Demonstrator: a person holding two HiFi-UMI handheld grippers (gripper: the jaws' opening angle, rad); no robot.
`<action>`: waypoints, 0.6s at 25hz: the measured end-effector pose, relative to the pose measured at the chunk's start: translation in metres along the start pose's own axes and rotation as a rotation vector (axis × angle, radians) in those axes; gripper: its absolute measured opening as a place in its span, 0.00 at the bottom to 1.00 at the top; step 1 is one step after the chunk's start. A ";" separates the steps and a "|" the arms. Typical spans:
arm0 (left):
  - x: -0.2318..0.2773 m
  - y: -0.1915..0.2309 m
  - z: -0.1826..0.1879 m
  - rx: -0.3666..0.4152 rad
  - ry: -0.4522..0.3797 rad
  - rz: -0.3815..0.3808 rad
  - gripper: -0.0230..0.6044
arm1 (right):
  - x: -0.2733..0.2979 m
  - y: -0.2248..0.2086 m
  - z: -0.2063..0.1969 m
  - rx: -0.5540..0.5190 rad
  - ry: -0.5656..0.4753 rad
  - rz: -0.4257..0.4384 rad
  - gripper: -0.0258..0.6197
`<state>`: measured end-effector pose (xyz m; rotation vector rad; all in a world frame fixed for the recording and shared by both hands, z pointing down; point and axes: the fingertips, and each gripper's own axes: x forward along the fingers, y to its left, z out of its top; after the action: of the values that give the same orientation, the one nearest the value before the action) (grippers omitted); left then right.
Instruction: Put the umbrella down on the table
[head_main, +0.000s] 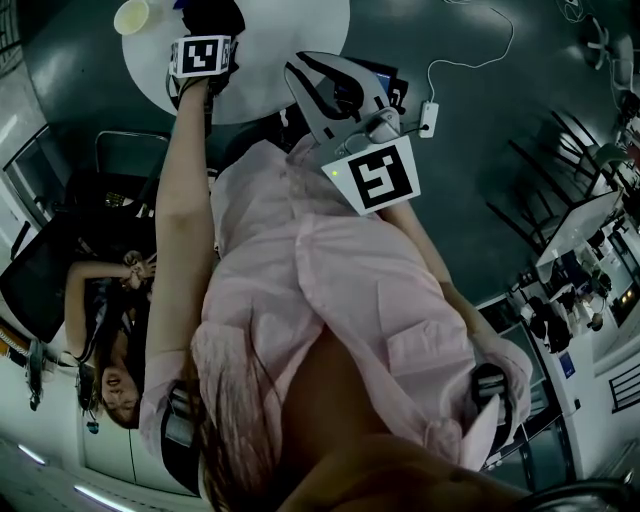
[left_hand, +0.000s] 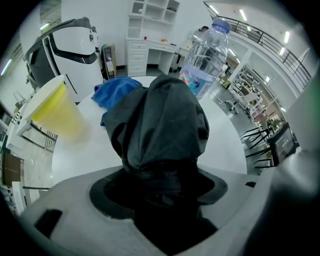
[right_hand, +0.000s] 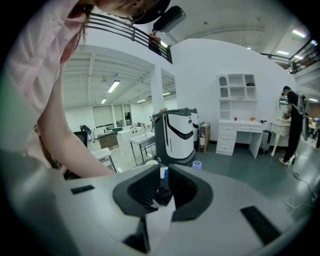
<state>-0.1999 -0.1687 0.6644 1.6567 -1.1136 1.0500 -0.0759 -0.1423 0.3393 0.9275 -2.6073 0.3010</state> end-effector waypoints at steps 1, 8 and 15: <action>-0.002 0.000 0.001 0.004 -0.001 0.000 0.55 | 0.000 -0.001 0.001 -0.002 0.003 0.002 0.11; -0.008 -0.001 0.002 0.018 0.009 0.025 0.56 | 0.002 -0.001 0.001 -0.009 0.012 0.011 0.11; -0.006 -0.003 0.002 0.007 0.012 -0.013 0.57 | 0.004 0.001 -0.002 -0.027 0.024 0.028 0.11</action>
<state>-0.1977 -0.1688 0.6579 1.6581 -1.0914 1.0555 -0.0786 -0.1433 0.3429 0.8732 -2.5983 0.2816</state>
